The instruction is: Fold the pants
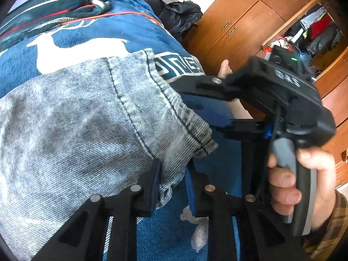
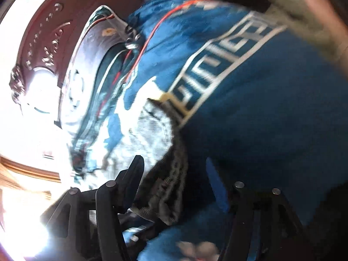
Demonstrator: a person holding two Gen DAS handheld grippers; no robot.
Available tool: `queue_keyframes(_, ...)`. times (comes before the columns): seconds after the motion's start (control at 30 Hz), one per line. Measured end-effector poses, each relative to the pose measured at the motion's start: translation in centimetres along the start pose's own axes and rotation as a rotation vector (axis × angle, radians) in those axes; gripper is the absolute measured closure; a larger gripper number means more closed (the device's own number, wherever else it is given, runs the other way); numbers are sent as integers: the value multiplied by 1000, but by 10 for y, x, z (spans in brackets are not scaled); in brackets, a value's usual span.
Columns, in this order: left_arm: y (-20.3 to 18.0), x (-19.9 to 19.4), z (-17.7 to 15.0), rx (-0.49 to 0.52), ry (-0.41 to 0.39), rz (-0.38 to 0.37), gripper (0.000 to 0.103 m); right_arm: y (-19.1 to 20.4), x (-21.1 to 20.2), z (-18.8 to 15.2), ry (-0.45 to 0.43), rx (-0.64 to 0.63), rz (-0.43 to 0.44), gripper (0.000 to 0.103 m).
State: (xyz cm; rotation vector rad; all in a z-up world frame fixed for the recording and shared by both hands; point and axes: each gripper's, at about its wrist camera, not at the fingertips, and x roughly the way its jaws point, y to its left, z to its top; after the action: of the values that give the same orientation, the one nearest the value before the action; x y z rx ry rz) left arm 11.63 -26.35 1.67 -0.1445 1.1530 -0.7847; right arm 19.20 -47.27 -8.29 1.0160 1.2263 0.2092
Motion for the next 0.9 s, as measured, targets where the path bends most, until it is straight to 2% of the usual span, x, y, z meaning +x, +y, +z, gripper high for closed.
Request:
queue_keyframes(0.13,-3,-2,-4,11,0,4,79,-6,17,4,29,51,30,44)
queue_keyframes(0.2,-3,-2,-4,8,-2,-1,79,-5,21,4,30,48,46,62)
queue_keyframes(0.23,-2,-2,-3,7,-1,-2,79,-3,24,4,45,41,54,77)
queue_keyframes(0.33,-2,-3,-2,11,-12,-3,79,7,25,1,37,-26,-2,86)
queue_keyframes(0.57,-4,-31,-8,-8,-73,-33,79,43,2,-10,-30,-137,57,87)
queue_keyframes(0.9,-1,-86,-24,-59,-182,-58,79,99,-8,-28,-32,-248,75,88)
